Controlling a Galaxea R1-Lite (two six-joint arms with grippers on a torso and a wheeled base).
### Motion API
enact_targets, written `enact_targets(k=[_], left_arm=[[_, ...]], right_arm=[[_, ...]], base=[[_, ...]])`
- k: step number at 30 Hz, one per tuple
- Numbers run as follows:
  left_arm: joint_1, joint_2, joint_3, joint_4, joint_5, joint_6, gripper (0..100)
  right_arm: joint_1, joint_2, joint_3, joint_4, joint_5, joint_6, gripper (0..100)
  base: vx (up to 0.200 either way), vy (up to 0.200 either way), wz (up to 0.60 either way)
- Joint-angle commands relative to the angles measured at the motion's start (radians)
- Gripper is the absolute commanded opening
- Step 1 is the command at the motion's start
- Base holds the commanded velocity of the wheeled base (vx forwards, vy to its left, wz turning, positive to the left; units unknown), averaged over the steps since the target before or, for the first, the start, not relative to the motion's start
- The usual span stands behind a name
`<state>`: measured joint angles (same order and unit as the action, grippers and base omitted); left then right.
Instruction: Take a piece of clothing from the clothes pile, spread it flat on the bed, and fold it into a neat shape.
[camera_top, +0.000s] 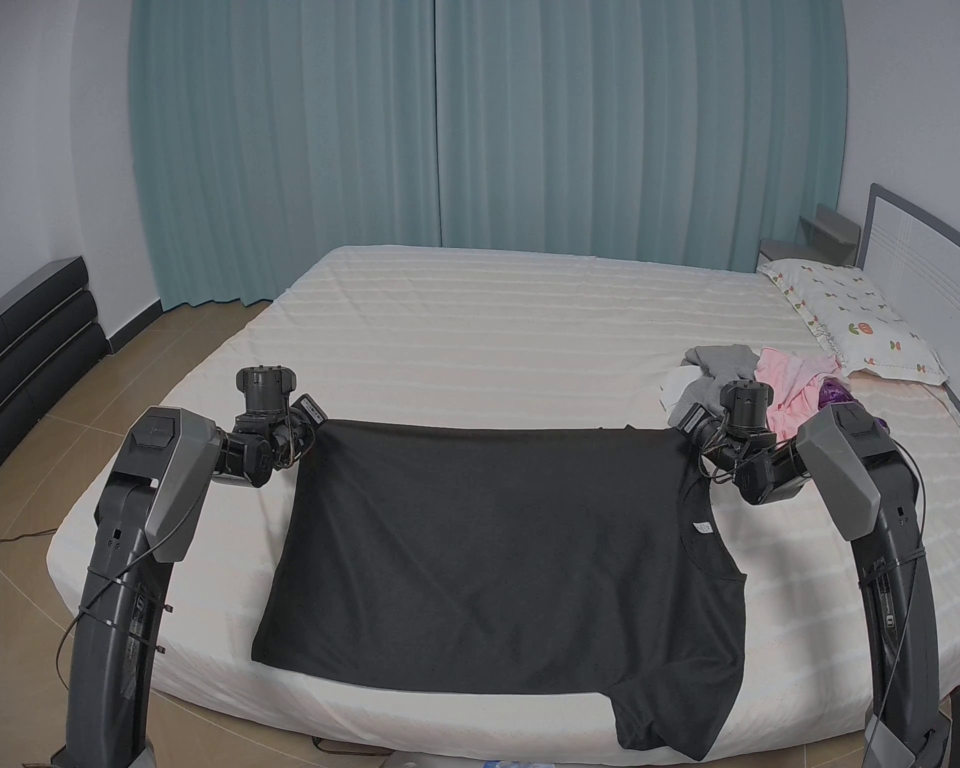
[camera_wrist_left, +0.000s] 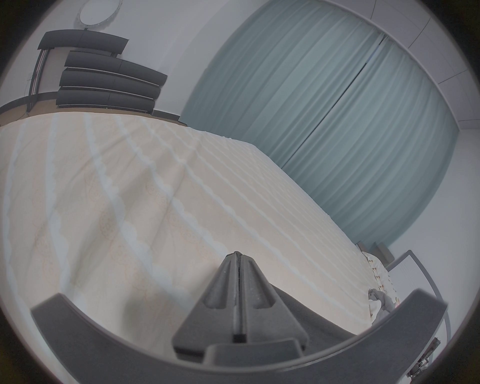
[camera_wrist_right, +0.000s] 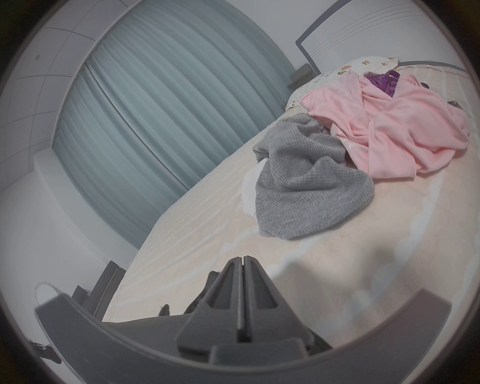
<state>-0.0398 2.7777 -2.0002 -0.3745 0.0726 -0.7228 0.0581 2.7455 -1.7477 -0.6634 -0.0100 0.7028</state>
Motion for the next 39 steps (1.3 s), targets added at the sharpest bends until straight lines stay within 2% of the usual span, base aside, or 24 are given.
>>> enact_targets(k=[1,11,12,13,14,21,25,29,34,35,36,39], left_arm=[[-0.002,0.011,0.000,0.000,0.000,-0.001,0],[-0.008,0.025,0.000,0.002,0.000,-0.001,0],[-0.008,0.026,0.000,0.002,0.001,-0.001,100],[-0.008,0.026,0.000,0.002,0.001,-0.001,100],[-0.009,0.026,0.000,0.003,0.001,-0.003,100],[-0.006,0.016,0.001,0.012,0.007,-0.004,100],[0.003,-0.027,0.049,0.016,0.009,-0.007,100],[0.024,-0.150,0.198,0.003,-0.010,-0.010,100],[0.057,-0.331,0.431,-0.001,-0.097,-0.023,100],[0.057,-0.331,0.431,-0.001,-0.097,-0.023,100],[0.067,-0.417,0.544,-0.012,-0.140,-0.038,100],[0.074,-0.524,0.706,-0.058,-0.178,-0.046,100]], right_arm=[[0.008,0.026,-0.003,-0.001,-0.001,-0.002,0],[0.009,0.033,0.007,0.001,-0.002,-0.002,0],[0.009,0.037,0.010,0.001,-0.002,-0.002,0],[0.009,0.037,0.010,0.001,-0.002,-0.002,0],[0.009,0.046,0.008,-0.001,-0.002,-0.008,100],[0.006,0.008,0.028,-0.002,-0.016,-0.008,100],[-0.001,-0.090,0.146,-0.035,-0.001,0.004,100],[-0.006,-0.188,0.304,-0.122,0.028,0.009,100],[-0.007,-0.343,0.560,-0.217,0.094,0.011,100],[-0.007,-0.343,0.560,-0.217,0.094,0.011,100],[-0.003,-0.409,0.674,-0.255,0.113,0.011,100],[0.009,-0.494,0.818,-0.292,0.120,0.011,100]], base=[[0.000,0.000,0.00],[0.000,0.000,0.00],[0.000,0.000,0.00],[0.000,0.000,0.00],[0.000,0.000,0.00],[0.000,0.000,0.00],[0.000,0.000,0.00],[0.000,0.000,0.00],[0.000,0.000,0.00],[0.000,0.000,0.00],[0.000,0.000,0.00],[0.000,0.000,0.00]])
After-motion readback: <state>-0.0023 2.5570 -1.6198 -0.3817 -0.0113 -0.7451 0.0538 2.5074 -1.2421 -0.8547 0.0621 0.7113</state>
